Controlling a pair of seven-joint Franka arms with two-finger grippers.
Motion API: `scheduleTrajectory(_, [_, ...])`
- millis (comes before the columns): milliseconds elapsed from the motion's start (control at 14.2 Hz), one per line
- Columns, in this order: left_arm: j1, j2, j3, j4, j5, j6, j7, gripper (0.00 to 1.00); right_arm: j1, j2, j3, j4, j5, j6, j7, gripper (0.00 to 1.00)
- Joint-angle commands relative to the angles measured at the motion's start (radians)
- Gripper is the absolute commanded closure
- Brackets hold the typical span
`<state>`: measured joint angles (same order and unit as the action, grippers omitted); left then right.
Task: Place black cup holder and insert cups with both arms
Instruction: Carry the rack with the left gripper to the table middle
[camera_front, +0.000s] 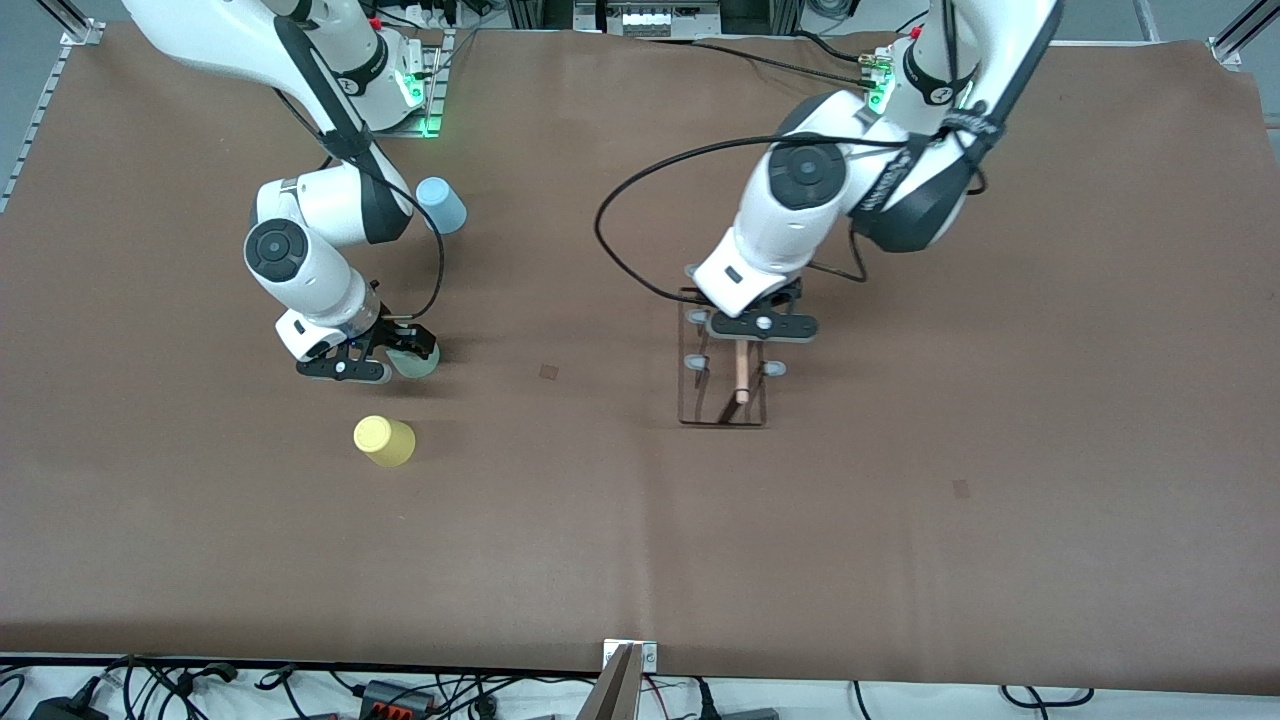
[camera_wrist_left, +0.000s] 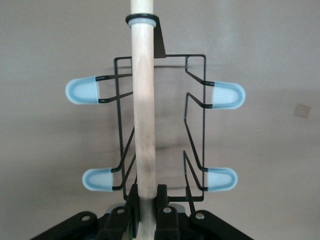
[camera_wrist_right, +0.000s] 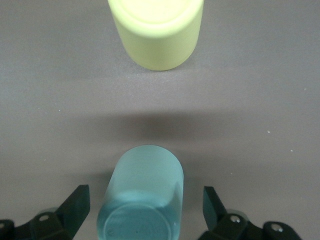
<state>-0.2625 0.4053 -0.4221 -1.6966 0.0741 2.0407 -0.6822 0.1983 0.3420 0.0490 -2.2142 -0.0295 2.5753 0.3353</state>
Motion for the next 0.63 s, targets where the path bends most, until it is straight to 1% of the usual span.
scheduleTrajectory(0, [-0.044,0.05,0.002,0.064,0.013,-0.001,-0.042,0.98,0.009,0.0,0.006,-0.025,-0.001,0.034,0.013,0.0])
scheduleTrajectory(141, [-0.078,0.072,0.002,0.064,0.013,0.016,-0.085,0.98,0.009,0.003,0.006,-0.027,-0.003,0.034,0.013,0.0])
scheduleTrajectory(282, [-0.099,0.081,0.003,0.063,0.015,0.073,-0.143,0.98,0.009,0.005,0.006,-0.033,-0.003,0.036,0.011,0.0])
scheduleTrajectory(423, [-0.103,0.095,0.003,0.064,0.015,0.078,-0.16,0.98,0.009,0.005,0.006,-0.033,-0.003,0.036,0.011,0.0])
scheduleTrajectory(563, [-0.104,0.099,0.003,0.064,0.013,0.078,-0.19,0.98,0.006,0.031,0.006,-0.032,-0.006,0.078,0.01,0.0])
